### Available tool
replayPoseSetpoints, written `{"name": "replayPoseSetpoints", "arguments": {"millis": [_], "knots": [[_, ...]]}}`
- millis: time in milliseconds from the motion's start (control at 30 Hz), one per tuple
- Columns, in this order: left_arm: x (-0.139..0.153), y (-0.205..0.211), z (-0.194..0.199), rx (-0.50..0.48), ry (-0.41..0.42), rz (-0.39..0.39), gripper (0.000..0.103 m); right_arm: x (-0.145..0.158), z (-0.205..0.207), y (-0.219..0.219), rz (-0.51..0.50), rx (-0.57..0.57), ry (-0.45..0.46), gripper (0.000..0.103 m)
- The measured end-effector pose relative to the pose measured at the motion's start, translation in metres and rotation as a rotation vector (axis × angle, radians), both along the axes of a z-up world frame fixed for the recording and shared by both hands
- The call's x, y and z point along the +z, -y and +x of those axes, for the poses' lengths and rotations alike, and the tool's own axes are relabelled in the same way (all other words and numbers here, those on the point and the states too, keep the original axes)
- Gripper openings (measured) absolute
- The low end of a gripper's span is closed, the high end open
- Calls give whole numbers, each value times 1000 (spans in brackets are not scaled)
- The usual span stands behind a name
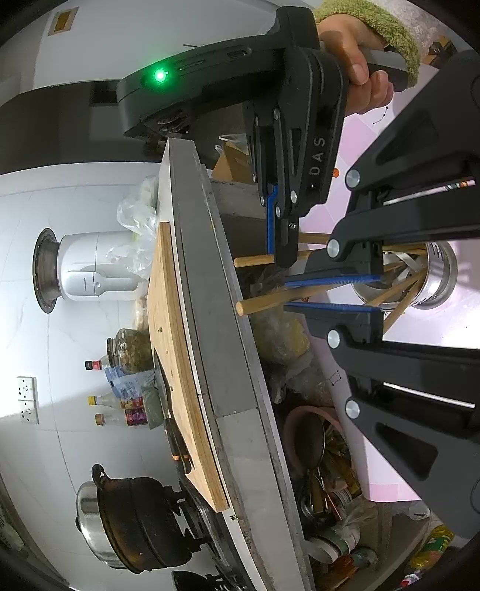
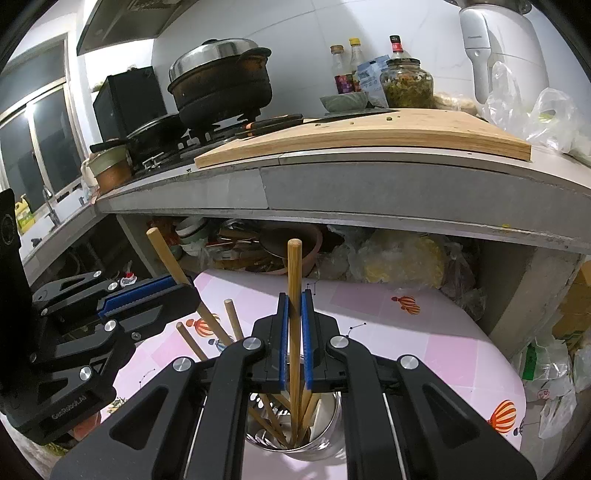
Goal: Organize utensils
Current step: 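Push the left tool's chopstick down into the holder while the right tool holds its chopstick there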
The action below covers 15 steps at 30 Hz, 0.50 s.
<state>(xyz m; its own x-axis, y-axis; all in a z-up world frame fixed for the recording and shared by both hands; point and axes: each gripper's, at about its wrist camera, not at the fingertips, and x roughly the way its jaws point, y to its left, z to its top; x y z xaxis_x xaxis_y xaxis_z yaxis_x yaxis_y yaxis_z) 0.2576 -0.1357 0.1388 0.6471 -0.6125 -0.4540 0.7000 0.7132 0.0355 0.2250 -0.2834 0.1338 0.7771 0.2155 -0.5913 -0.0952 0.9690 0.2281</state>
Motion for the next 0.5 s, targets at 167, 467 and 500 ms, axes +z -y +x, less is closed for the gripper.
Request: {"name": "replayPoseSetpoints", "arguments": {"millis": [167,467,500], "knots": [[4,0,-2,5,24,9,8,0,1,0,4,-3,-1,7],[-2,13,-9,11,90,107,10,-1,0,1,7,0,-2,7],[-3,14,-9,8,89,108,10,-2,0,0,8,0,-3,7]]}}
